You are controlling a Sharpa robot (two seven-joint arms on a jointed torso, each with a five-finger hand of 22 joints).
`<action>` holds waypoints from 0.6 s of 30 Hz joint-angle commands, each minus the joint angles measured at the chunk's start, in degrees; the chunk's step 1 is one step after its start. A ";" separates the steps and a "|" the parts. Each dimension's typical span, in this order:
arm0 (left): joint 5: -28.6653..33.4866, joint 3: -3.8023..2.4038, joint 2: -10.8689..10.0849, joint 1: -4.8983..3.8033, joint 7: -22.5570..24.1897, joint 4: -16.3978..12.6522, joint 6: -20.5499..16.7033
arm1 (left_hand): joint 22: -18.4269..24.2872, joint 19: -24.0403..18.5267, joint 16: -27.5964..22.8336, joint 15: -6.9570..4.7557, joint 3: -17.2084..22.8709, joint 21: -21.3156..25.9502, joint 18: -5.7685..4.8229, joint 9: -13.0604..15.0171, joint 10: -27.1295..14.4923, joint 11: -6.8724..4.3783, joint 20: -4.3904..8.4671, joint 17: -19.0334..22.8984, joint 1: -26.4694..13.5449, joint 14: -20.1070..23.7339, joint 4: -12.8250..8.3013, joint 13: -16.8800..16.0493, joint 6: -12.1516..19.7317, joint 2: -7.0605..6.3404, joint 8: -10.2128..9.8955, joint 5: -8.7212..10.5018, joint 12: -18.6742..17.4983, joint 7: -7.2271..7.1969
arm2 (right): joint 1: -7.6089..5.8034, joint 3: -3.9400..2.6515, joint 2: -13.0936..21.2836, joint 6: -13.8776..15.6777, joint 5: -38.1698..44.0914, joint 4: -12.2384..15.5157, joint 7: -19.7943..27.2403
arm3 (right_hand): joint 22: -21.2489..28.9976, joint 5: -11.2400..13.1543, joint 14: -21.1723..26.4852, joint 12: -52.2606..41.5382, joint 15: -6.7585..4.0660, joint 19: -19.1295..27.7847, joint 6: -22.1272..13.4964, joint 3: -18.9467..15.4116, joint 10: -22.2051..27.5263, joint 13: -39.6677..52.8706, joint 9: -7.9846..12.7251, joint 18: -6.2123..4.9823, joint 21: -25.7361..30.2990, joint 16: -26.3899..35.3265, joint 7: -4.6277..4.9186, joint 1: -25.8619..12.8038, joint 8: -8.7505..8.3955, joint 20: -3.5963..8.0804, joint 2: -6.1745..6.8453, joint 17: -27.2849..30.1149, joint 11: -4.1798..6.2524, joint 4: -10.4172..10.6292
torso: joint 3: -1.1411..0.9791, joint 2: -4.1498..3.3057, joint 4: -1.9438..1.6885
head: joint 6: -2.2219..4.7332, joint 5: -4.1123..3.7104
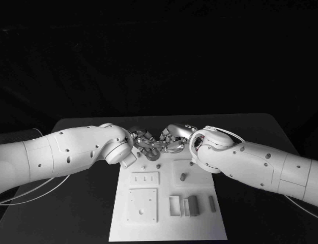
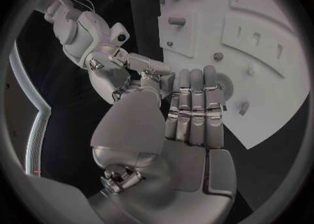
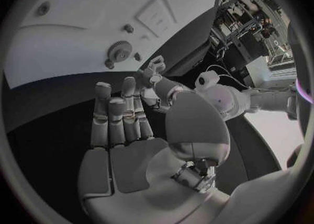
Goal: Assemble the parts on the task board
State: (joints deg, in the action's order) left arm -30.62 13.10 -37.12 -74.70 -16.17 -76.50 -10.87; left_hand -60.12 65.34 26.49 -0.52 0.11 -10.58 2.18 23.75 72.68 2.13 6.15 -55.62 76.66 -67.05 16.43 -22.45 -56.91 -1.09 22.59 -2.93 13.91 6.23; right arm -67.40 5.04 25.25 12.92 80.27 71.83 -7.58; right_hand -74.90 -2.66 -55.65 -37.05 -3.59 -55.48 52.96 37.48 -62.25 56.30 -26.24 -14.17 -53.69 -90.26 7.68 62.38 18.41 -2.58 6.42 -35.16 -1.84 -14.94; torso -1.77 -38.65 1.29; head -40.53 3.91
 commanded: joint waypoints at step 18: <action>1.41 -0.07 0.29 -0.07 1.48 -0.08 0.24 | -1.34 0.36 1.06 -0.14 6.00 0.70 0.45 0.73 1.49 -0.19 0.09 0.00 9.92 0.32 -0.09 -0.67 -1.29 1.62 -0.49 0.07 -0.71 -0.29 | 0.01 -0.02 -0.32 -1.89 0.91 -0.24 -0.11 | -0.89 -0.26 0.24 -0.35 -0.47 -0.33 -0.13 -0.01 -0.07 0.09 -0.12 -0.83 -0.31 -0.28 0.40 -0.20 -0.01 -0.05 0.31 -0.04 0.03 0.57 | 0.01 -0.02 0.01 | -0.08 0.00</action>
State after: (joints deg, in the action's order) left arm -30.08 13.09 -37.02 -74.70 -15.88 -76.47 -10.84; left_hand -61.42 65.33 27.26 -0.52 5.86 -10.14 1.74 24.04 73.72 1.92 6.14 -55.60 85.82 -67.05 16.33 -23.04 -57.93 0.46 21.81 -2.81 13.47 5.98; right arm -67.41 5.04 25.07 12.31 80.60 71.49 -7.78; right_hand -74.90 -2.66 -55.62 -37.05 -3.56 -55.48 52.95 37.47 -62.25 56.34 -26.30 -14.17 -53.68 -90.26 7.66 62.38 18.39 -2.58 6.42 -35.15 -1.84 -14.62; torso -1.75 -38.66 1.29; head -40.65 3.91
